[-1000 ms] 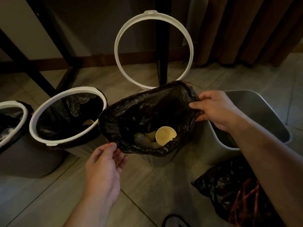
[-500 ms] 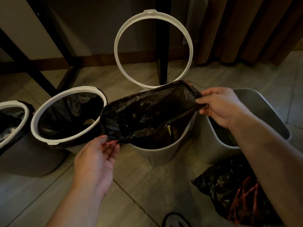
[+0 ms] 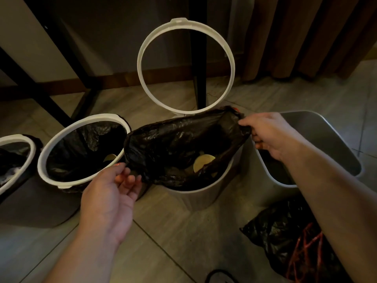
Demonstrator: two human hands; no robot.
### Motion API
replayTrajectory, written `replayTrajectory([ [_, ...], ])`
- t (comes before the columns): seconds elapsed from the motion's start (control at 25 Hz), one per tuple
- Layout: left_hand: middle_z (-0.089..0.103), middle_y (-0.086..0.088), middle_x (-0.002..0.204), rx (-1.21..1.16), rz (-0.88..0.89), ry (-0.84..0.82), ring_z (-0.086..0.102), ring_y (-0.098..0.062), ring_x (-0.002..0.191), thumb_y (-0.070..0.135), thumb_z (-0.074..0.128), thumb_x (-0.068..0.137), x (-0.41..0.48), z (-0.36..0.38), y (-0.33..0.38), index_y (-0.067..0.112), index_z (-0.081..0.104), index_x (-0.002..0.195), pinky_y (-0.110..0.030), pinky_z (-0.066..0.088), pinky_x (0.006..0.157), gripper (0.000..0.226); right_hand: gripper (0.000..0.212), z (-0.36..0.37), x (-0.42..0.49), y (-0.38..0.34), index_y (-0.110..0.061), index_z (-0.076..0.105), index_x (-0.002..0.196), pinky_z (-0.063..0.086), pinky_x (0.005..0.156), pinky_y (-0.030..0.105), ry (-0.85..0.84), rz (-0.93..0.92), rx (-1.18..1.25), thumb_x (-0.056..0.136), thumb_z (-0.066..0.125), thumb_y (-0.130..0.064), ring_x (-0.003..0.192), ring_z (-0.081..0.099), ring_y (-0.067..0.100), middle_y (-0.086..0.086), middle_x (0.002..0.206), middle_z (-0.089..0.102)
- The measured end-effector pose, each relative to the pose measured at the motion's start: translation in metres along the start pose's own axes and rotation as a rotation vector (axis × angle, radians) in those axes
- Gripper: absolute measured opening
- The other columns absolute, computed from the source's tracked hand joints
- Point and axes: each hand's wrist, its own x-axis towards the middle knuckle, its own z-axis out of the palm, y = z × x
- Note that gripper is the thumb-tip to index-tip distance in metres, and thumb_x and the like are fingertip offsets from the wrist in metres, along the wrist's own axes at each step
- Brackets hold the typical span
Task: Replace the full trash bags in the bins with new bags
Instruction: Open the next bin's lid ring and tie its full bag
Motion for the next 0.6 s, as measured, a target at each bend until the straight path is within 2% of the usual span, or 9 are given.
replayTrajectory([
  [0.08, 0.062, 0.003, 0.066, 0.039, 0.015, -0.012, 0.057, -0.006, 0.055, 0.009, 0.063, 0.098, -0.003, 0.002, -0.001, 0.016, 0.066, 0.085, -0.031, 0.06, 0.071, 0.014, 0.013, 0.004, 0.004, 0.0, -0.029, 0.077, 0.107, 0.053, 0.076, 0.038, 0.044, -0.05, -0.027, 0.095, 0.074, -0.033, 0.102, 0.068, 0.02, -0.001, 0.108, 0.076],
  [0.16, 0.063, 0.004, 0.067, 0.073, 0.033, -0.02, 0.056, -0.006, 0.055, 0.01, 0.064, 0.097, -0.004, 0.001, 0.001, 0.017, 0.067, 0.087, -0.029, 0.058, 0.064, 0.013, 0.013, 0.007, 0.01, -0.003, -0.027, 0.075, 0.109, 0.058, 0.086, 0.04, 0.095, -0.079, 0.044, 0.097, 0.071, -0.022, 0.108, 0.069, 0.02, 0.0, 0.114, 0.074],
  [0.24, 0.064, 0.005, 0.069, 0.113, 0.052, -0.033, 0.056, -0.006, 0.057, 0.012, 0.064, 0.098, -0.004, 0.0, 0.004, 0.018, 0.068, 0.09, -0.026, 0.054, 0.059, 0.01, 0.021, 0.01, 0.015, -0.008, -0.028, 0.071, 0.115, 0.058, 0.096, 0.045, 0.07, -0.078, 0.104, 0.098, 0.067, -0.016, 0.112, 0.068, 0.021, 0.0, 0.118, 0.071],
  [0.36, 0.062, 0.006, 0.068, 0.174, 0.062, -0.061, 0.053, -0.006, 0.055, 0.014, 0.065, 0.097, -0.003, 0.003, 0.009, 0.019, 0.068, 0.089, -0.023, 0.047, 0.051, 0.01, 0.017, 0.018, 0.016, -0.011, -0.028, 0.076, 0.112, 0.059, 0.092, 0.041, 0.05, -0.101, 0.026, 0.096, 0.073, -0.023, 0.104, 0.073, 0.018, -0.002, 0.107, 0.077],
  [0.44, 0.061, 0.006, 0.068, 0.196, 0.042, -0.086, 0.052, -0.006, 0.054, 0.015, 0.066, 0.096, -0.002, 0.009, 0.009, 0.018, 0.069, 0.089, -0.021, 0.046, 0.048, 0.008, 0.011, 0.026, 0.011, -0.013, -0.024, 0.078, 0.102, 0.06, 0.091, 0.038, 0.067, -0.137, 0.023, 0.094, 0.074, -0.018, 0.096, 0.075, 0.013, -0.003, 0.099, 0.079],
  [0.52, 0.063, 0.005, 0.07, 0.214, 0.026, -0.114, 0.054, -0.006, 0.056, 0.017, 0.067, 0.096, -0.002, 0.017, 0.009, 0.015, 0.071, 0.095, -0.022, 0.048, 0.049, 0.005, 0.012, 0.03, 0.004, -0.012, -0.022, 0.077, 0.098, 0.061, 0.09, 0.039, 0.094, -0.193, -0.009, 0.092, 0.076, -0.012, 0.097, 0.074, 0.013, -0.001, 0.101, 0.077],
  [0.6, 0.068, 0.003, 0.075, 0.234, 0.022, -0.157, 0.06, -0.007, 0.061, 0.022, 0.065, 0.098, -0.003, 0.026, 0.01, 0.014, 0.075, 0.102, -0.023, 0.052, 0.054, 0.013, 0.011, 0.031, -0.004, -0.014, -0.022, 0.076, 0.095, 0.062, 0.087, 0.038, 0.093, -0.242, -0.013, 0.089, 0.08, -0.013, 0.094, 0.075, 0.013, -0.001, 0.099, 0.077],
])
